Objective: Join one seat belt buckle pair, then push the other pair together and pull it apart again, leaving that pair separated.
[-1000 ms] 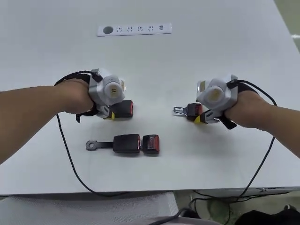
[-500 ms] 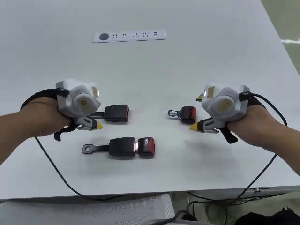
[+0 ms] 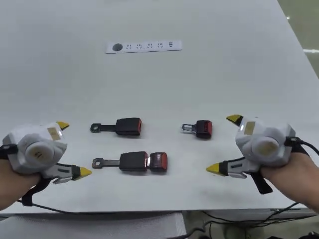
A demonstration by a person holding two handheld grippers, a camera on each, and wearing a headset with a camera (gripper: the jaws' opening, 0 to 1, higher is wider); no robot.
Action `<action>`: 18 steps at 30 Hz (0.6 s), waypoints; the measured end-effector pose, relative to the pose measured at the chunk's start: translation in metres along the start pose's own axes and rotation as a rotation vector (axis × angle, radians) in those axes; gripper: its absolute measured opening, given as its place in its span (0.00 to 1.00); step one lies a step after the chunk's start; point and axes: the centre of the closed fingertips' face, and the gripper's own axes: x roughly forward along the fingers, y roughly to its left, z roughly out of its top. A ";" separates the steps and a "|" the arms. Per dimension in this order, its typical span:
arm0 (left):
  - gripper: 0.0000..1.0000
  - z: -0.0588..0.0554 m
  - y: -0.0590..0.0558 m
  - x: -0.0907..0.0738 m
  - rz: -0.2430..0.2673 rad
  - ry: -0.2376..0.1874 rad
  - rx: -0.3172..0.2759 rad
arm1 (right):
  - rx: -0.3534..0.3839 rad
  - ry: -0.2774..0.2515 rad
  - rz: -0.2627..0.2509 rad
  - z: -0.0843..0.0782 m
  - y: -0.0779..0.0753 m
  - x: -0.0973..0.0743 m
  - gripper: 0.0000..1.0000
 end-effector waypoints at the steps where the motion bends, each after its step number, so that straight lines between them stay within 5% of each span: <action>1: 0.91 -0.001 -0.002 -0.003 -0.006 -0.003 -0.026 | 0.013 -0.003 -0.005 -0.001 0.001 -0.001 0.98; 10: 1.00 -0.026 0.001 -0.014 0.053 -0.003 -0.098 | 0.093 -0.021 -0.013 0.001 0.011 -0.010 1.00; 18: 1.00 -0.025 -0.007 -0.020 0.065 0.006 -0.108 | 0.158 -0.042 -0.030 0.003 0.009 -0.013 1.00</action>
